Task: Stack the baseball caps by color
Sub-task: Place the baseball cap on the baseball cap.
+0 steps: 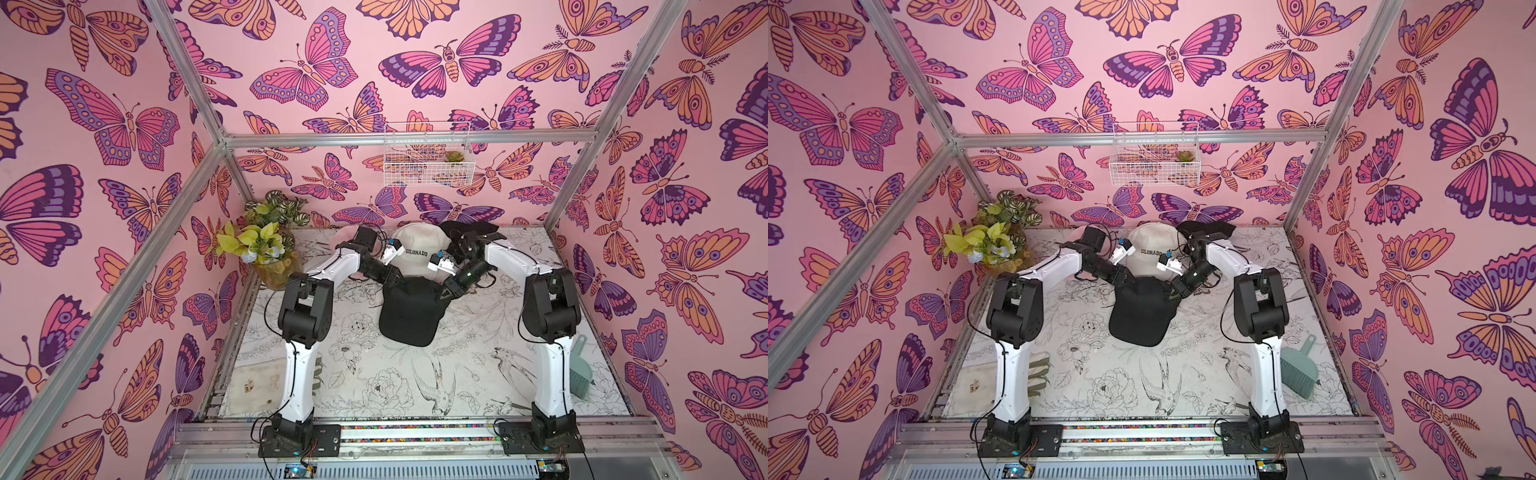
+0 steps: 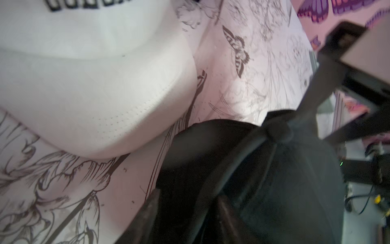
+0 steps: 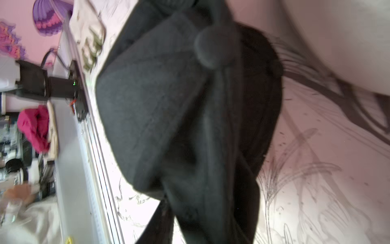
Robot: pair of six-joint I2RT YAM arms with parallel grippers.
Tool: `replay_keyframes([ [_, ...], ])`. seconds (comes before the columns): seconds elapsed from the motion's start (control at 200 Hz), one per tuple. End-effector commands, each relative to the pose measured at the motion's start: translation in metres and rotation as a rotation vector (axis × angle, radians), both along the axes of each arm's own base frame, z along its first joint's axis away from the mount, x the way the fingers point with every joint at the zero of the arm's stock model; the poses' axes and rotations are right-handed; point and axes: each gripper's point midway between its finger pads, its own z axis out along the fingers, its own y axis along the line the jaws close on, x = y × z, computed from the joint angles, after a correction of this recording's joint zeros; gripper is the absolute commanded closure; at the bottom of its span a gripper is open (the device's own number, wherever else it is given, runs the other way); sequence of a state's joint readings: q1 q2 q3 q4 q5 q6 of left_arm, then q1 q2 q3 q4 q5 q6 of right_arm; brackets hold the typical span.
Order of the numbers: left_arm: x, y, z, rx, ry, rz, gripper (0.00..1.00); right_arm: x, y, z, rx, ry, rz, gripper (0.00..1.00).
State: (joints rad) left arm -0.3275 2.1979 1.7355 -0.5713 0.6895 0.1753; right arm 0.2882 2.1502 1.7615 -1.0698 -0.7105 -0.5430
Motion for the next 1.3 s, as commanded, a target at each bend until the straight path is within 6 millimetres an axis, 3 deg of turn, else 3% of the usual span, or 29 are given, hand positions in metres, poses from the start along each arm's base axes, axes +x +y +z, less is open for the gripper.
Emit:
replay_keyframes([
  [0.0, 0.014, 0.01, 0.034, 0.024, -0.052, 0.149, 0.35, 0.028, -0.015, 0.019, -0.067, -0.093, -0.18, 0.47],
  [0.015, 0.015, 0.012, 0.036, 0.027, -0.056, 0.163, 0.33, 0.029, -0.018, 0.02, -0.068, -0.092, -0.201, 0.33],
  [0.03, 0.015, 0.014, 0.038, 0.029, -0.059, 0.177, 0.31, 0.03, -0.019, 0.022, -0.067, -0.092, -0.219, 0.09],
  [0.045, 0.015, 0.016, 0.039, 0.032, -0.059, 0.192, 0.29, 0.03, -0.021, 0.024, -0.063, -0.093, -0.235, 0.0],
  [0.265, 0.0, 0.035, 0.062, 0.002, -0.066, 0.349, 0.0, 0.037, -0.046, 0.043, -0.079, -0.223, -0.484, 0.01],
  [0.446, -0.024, 0.047, 0.056, -0.021, -0.055, 0.413, 0.0, 0.044, -0.07, 0.063, -0.007, -0.283, -0.855, 0.01],
  [0.496, -0.033, 0.045, 0.051, -0.048, -0.04, 0.402, 0.0, 0.041, -0.066, 0.062, 0.074, -0.264, -0.903, 0.01],
  [0.511, -0.036, 0.044, 0.051, -0.06, -0.034, 0.398, 0.0, 0.039, -0.064, 0.075, 0.118, -0.285, -0.907, 0.01],
  [0.551, -0.044, 0.042, 0.046, -0.081, -0.015, 0.389, 0.0, 0.036, -0.06, 0.082, 0.195, -0.282, -0.922, 0.01],
  [0.661, -0.06, 0.039, 0.03, -0.124, 0.015, 0.373, 0.0, 0.029, -0.042, 0.088, 0.337, -0.224, -0.919, 0.01],
  [0.876, -0.073, 0.021, 0.021, -0.178, 0.029, 0.288, 0.0, 0.022, -0.013, 0.066, 0.245, -0.2, -0.833, 0.01],
  [0.896, -0.073, 0.019, 0.021, -0.179, 0.028, 0.28, 0.0, 0.023, -0.011, 0.052, 0.22, -0.177, -0.83, 0.01],
  [1.016, -0.076, 0.011, 0.018, -0.184, 0.037, 0.25, 0.0, 0.017, -0.005, 0.03, 0.139, -0.167, -0.81, 0.01],
  [1.101, -0.079, 0.006, 0.017, -0.197, 0.052, 0.23, 0.0, 0.006, 0.002, 0.026, 0.136, -0.144, -0.773, 0.01],
  [1.202, -0.083, 0.002, 0.012, -0.201, 0.07, 0.211, 0.0, -0.004, 0.002, 0.022, 0.13, -0.157, -0.761, 0.01],
  [1.292, -0.085, -0.001, 0.004, -0.195, 0.089, 0.198, 0.0, -0.01, -0.007, 0.002, 0.076, -0.143, -0.786, 0.01],
])
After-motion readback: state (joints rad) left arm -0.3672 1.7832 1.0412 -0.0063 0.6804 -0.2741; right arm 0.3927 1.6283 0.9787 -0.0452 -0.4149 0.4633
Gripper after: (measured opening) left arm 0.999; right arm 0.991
